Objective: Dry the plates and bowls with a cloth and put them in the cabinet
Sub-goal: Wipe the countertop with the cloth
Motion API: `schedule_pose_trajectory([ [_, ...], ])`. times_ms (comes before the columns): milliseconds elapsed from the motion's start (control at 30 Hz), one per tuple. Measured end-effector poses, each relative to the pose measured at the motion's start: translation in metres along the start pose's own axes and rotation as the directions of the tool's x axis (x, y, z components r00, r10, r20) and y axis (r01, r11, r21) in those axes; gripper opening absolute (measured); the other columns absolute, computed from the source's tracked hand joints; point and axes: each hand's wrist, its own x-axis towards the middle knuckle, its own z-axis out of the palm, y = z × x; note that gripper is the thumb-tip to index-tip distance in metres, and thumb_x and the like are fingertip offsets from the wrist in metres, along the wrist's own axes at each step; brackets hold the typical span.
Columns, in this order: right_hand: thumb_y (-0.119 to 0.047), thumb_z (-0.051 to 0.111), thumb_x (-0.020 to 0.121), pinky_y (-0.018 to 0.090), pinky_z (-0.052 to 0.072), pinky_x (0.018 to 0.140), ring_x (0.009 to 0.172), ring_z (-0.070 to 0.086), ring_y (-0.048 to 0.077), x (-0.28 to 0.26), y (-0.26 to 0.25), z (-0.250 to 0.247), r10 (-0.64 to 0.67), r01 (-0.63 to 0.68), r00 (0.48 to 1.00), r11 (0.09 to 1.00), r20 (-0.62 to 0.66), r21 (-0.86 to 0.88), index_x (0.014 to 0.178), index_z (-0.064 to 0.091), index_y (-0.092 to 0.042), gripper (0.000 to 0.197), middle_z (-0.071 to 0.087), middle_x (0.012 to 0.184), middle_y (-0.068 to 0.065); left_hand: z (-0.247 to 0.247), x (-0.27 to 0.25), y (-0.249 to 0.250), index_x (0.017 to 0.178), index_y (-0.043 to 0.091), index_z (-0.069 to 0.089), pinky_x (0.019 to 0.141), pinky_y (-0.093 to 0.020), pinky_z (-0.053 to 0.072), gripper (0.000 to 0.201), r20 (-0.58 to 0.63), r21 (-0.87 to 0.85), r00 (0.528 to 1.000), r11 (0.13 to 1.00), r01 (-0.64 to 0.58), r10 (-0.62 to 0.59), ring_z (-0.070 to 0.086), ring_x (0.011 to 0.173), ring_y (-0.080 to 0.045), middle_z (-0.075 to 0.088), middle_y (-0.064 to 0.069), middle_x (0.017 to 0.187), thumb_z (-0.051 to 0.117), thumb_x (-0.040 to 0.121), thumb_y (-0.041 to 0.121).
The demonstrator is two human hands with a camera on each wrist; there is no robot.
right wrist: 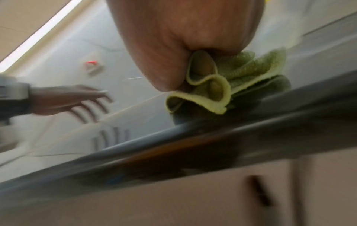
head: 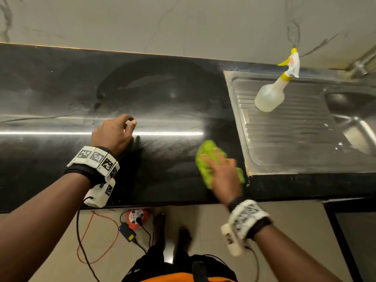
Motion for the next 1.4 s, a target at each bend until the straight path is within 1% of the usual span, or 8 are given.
schedule_pose_trajectory([
  [167,-0.004,0.061,0.083,0.042,0.045,0.080,0.096,0.048,0.038,-0.024,0.007,-0.008,0.229,-0.231,0.973,0.967,-0.033,-0.111,0.136,0.057,-0.030,0.059,0.041,0.152,0.009,-0.006,-0.004,-0.018,0.117,0.027,0.062,0.084,-0.049,0.049,0.036,-0.012,-0.013,0.996,0.996,0.091,-0.091,0.062,0.103,-0.041,0.071,-0.011,0.110,0.040,0.100,0.050],
  [333,-0.011,0.078,0.059,0.031,0.050,0.059,0.082,0.058,0.028,-0.028,-0.107,0.020,-0.198,0.204,0.971,0.978,0.132,-0.035,0.116,0.067,-0.035,0.063,0.059,0.133,0.007,-0.008,-0.008,-0.021,0.111,0.027,0.061,0.079,-0.048,0.049,0.039,-0.020,-0.024,0.995,0.995,0.099,-0.100,0.061,0.100,-0.043,0.070,-0.015,0.103,0.035,0.100,0.054],
  [533,-0.023,0.057,0.095,0.045,0.044,0.075,0.106,0.042,0.036,-0.002,-0.201,0.046,-0.538,0.525,0.766,0.839,0.351,0.141,0.126,0.061,-0.023,0.031,0.045,0.130,0.011,-0.025,-0.007,-0.018,0.119,0.022,0.063,0.076,-0.042,0.039,0.046,-0.043,-0.026,0.989,0.989,0.143,-0.144,0.059,0.105,-0.044,0.068,-0.021,0.109,0.030,0.104,0.051],
  [733,-0.057,0.025,0.073,0.027,0.041,0.094,0.116,0.052,0.033,0.142,-0.169,0.047,-0.369,0.368,0.894,0.928,0.255,0.055,0.122,0.066,-0.024,0.072,0.054,0.136,0.008,-0.048,-0.004,-0.060,0.113,0.029,0.061,0.084,-0.049,0.041,0.049,-0.082,-0.066,0.956,0.959,0.276,-0.281,0.058,0.107,-0.043,0.069,-0.014,0.110,0.023,0.102,0.058],
  [967,-0.015,0.039,0.096,0.047,0.028,0.114,0.137,0.033,0.038,0.227,-0.169,0.057,-0.091,0.152,0.967,0.955,0.236,-0.254,0.151,0.031,-0.015,0.055,0.028,0.156,0.014,-0.072,0.003,-0.094,0.112,0.030,0.060,0.088,-0.053,0.043,0.049,-0.185,-0.171,0.921,0.934,0.314,-0.343,0.059,0.106,-0.044,0.070,-0.010,0.107,0.025,0.100,0.062],
  [1100,-0.017,0.027,0.077,0.067,0.023,0.112,0.137,0.034,0.051,0.125,-0.220,0.088,-0.625,0.622,0.694,0.770,0.357,0.139,0.137,0.055,-0.008,0.067,0.046,0.147,0.020,-0.069,0.033,-0.086,0.105,0.027,0.061,0.077,-0.046,0.041,0.049,-0.183,-0.186,0.935,0.945,0.270,-0.303,0.060,0.101,-0.041,0.069,-0.012,0.102,0.025,0.100,0.061],
  [1233,-0.008,0.049,0.092,0.055,0.019,0.119,0.146,0.021,0.039,0.104,-0.213,0.057,-0.744,0.758,0.420,0.603,0.520,0.250,0.141,0.052,-0.013,0.049,0.032,0.157,0.013,-0.060,0.067,-0.077,0.100,0.024,0.060,0.075,-0.044,0.043,0.050,-0.153,-0.188,0.955,0.957,0.223,-0.252,0.060,0.095,-0.043,0.068,-0.015,0.095,0.026,0.100,0.060],
  [1400,-0.024,0.039,0.097,0.052,0.033,0.111,0.141,0.029,0.035,0.287,-0.174,0.034,-0.275,0.354,0.859,0.928,0.433,-0.114,0.148,0.038,-0.032,0.052,0.027,0.158,0.004,-0.060,0.088,-0.084,0.097,0.028,0.058,0.079,-0.048,0.050,0.052,-0.176,-0.208,0.957,0.959,0.193,-0.230,0.062,0.090,-0.038,0.069,-0.006,0.090,0.021,0.098,0.065],
])
